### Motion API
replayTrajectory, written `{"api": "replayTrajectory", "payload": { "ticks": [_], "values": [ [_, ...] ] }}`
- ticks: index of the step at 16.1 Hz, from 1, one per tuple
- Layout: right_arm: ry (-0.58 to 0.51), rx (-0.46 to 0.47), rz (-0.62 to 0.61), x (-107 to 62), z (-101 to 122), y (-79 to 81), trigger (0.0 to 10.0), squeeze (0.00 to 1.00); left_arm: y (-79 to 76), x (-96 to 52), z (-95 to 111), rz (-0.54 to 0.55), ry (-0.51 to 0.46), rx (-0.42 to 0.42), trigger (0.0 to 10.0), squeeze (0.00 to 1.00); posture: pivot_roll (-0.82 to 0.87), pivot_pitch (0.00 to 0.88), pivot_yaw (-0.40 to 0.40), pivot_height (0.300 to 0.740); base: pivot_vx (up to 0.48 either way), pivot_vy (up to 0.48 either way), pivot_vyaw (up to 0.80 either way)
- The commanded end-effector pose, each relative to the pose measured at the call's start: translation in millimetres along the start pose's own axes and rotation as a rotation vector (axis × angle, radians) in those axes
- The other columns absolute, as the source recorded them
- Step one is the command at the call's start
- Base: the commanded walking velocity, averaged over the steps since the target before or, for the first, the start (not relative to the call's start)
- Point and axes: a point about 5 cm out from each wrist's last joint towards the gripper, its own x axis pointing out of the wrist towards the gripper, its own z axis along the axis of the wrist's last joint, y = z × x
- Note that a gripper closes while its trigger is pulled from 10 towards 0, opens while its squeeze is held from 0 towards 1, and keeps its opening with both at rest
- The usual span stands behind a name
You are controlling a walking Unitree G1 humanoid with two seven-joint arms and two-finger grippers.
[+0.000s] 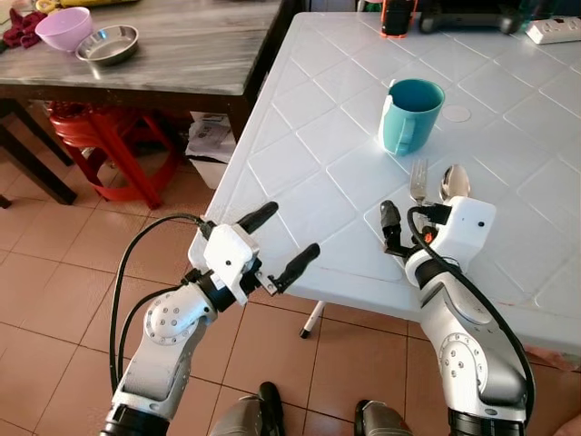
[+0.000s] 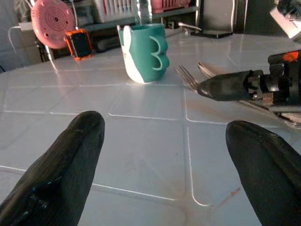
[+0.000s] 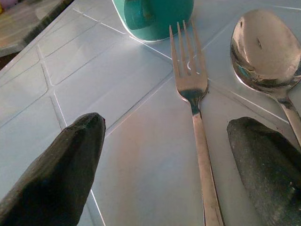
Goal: Setting the table
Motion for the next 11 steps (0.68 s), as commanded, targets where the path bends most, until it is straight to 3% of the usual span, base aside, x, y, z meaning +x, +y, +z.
{"api": "replayTrajectory", "payload": {
  "ticks": [1,3,8,11],
  "values": [
    [0.105,0.004,-0.039,-2.1,-19,-7.2,10.0,0.00,-0.5,-3.0,-6,-0.035,0.047,0.040,10.0,0.00,-0.16,0.229,0.107,0.740,0.000,0.000,0.00],
    [0.111,0.006,-0.034,-2.8,-20,-7.1,10.0,0.00,0.1,0.8,-13,-0.041,0.065,0.045,10.0,0.00,-0.16,0.229,0.103,0.740,0.000,0.000,0.00],
    [0.126,-0.002,-0.025,-5.0,-21,-9.1,10.0,0.00,25.9,11.5,-12,-0.080,0.052,0.062,10.0,0.00,-0.16,0.228,0.102,0.740,0.000,0.000,0.00],
    [0.138,0.002,-0.045,-8.4,-24,-12.6,10.0,0.00,24.0,13.5,-13,-0.170,0.044,0.107,10.0,0.00,-0.17,0.237,0.114,0.740,0.000,0.000,0.00]
  ]
}}
